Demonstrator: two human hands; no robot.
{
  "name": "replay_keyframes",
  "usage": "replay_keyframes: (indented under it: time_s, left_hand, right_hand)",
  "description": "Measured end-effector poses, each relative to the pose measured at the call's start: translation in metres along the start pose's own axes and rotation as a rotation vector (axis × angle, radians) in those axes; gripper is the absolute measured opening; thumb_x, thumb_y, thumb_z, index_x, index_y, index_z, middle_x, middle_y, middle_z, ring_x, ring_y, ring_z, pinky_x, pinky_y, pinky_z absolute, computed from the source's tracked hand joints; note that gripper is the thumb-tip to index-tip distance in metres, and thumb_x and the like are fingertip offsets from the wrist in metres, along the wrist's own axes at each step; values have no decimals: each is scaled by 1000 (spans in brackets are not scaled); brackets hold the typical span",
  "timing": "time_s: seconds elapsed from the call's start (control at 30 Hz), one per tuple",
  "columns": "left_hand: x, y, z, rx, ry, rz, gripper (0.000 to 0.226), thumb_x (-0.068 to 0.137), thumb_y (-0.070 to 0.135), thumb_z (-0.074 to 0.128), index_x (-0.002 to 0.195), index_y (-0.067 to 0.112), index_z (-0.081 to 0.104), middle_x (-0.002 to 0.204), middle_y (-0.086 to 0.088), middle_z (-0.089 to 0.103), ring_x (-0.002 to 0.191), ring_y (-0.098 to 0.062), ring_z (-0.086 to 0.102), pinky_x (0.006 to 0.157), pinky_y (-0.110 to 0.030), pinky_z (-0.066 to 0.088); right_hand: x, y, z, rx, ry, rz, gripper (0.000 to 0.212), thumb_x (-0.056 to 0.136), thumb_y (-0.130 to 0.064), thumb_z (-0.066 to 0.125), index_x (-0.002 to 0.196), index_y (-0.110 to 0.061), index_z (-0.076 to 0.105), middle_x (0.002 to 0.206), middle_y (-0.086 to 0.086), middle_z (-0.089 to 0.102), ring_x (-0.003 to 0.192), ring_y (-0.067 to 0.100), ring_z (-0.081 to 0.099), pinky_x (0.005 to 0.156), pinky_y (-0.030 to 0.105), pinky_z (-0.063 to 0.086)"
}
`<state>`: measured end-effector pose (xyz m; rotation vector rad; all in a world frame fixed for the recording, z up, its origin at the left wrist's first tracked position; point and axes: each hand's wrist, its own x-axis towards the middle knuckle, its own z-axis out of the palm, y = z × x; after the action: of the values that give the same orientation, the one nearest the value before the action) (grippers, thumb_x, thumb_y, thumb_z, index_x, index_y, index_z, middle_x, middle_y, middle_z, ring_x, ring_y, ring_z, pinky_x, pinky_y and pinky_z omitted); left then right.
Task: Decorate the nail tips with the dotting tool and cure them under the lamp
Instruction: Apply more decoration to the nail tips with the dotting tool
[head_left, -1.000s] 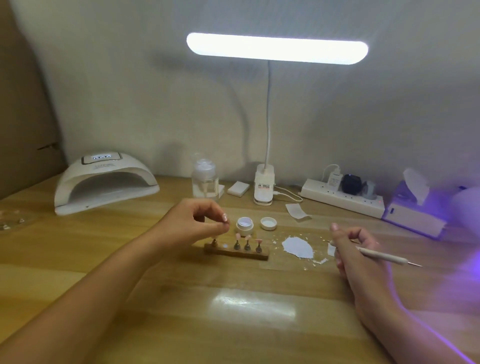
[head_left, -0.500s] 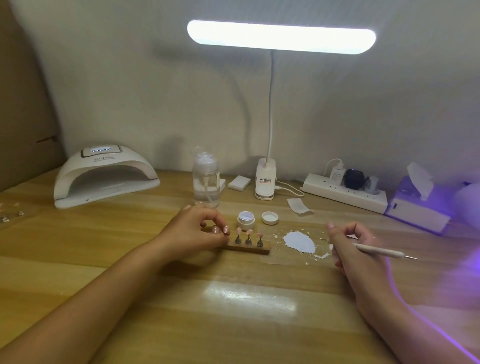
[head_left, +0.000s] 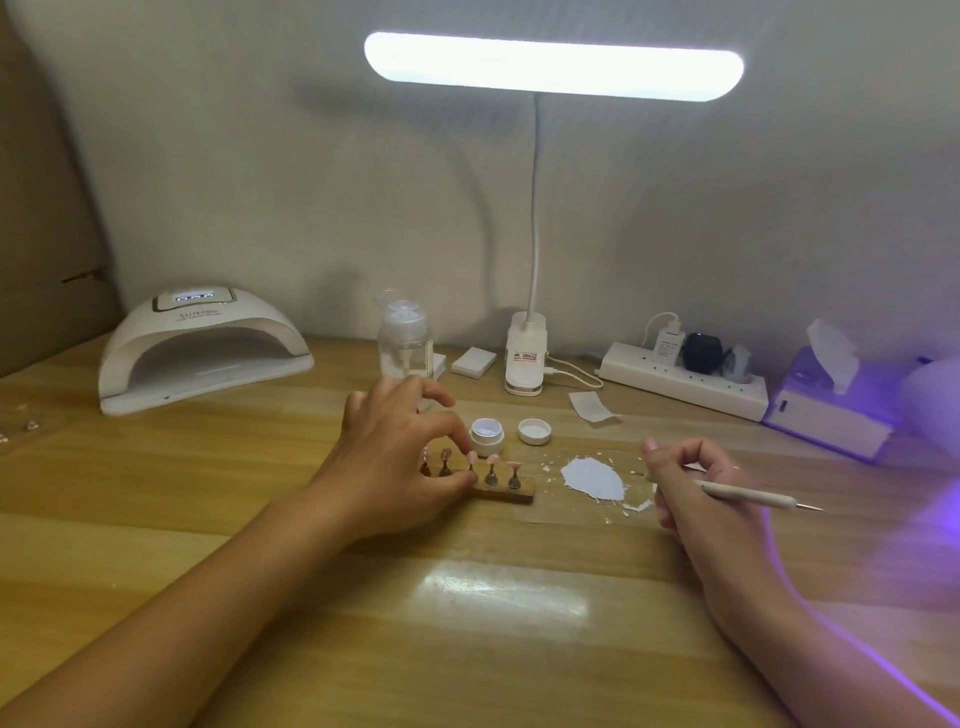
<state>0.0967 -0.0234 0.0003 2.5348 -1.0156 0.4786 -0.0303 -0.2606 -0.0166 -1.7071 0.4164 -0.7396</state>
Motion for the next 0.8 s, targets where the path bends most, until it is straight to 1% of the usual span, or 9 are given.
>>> replay_keyframes:
  time_s: [0.1,0.2,0.37,0.47,0.53,0.6,0.67,0.73,0.8]
  left_hand:
    - [-1,3,4,36,4,13,17,76,59,68,87,49,58,131,18,43,106,2,19,81,-25,10]
    - [-2,6,4,25,18,3,14,77,54,70,83,48,58,128,18,45,106,1,22,81,-26,10]
    - [-3,14,3,100,75,104,9,79,39,72,81,38,63,114,15,58,108,-12,44,80,-27,12]
    - [-4,19,-4,132,76,123,10,79,36,72,79,36,63,115,14,58,108,-12,44,81,-28,15]
    - [-2,21,-11,126,119,127,9,79,35,71,79,35,62,113,13,59,107,-14,46,83,-31,20]
    - [0,27,-19,38,196,135,9,78,33,71,80,31,62,106,12,61,100,-15,49,81,-32,30]
    - [1,40,-23,-172,229,134,11,79,30,71,81,32,60,100,13,64,92,-10,52,77,-28,40]
    - [-3,59,-15,-378,166,122,19,83,26,70,81,37,55,96,15,68,88,-4,59,73,-26,47]
    - [-11,74,1,-449,41,105,22,88,28,66,82,41,49,101,15,70,92,-5,64,77,-33,53]
  right_hand:
    - [0,0,0,5,0,4,33,92,-38,66,74,-14,52,44,-6,50,43,1,43,56,30,36]
    - [0,0,0,-12,-2,-1,34,90,-41,67,76,-13,54,45,-5,53,44,0,47,57,30,36]
    - [-2,-2,0,-14,-47,-8,28,87,-46,69,74,-24,58,56,-1,63,49,2,52,55,25,38]
    - [-1,-2,1,-4,-45,35,17,95,-36,61,82,-25,63,72,3,73,50,6,56,52,26,38]
    - [0,-2,0,-32,-51,64,7,94,-27,57,88,-24,59,74,1,74,49,7,55,51,27,38]
    - [-1,-1,-1,-88,-78,85,9,87,-23,60,89,-19,53,68,-3,73,49,8,53,51,28,37]
    - [-2,-1,-1,-159,-94,78,14,82,-22,63,82,-13,52,62,-3,71,55,11,52,52,29,37]
    - [-2,-2,-1,-193,-81,76,15,80,-22,63,76,-13,52,61,-1,70,55,13,51,54,30,38]
    - [-2,-3,0,-197,-72,84,16,80,-23,62,75,-15,51,62,0,71,52,12,50,55,30,37]
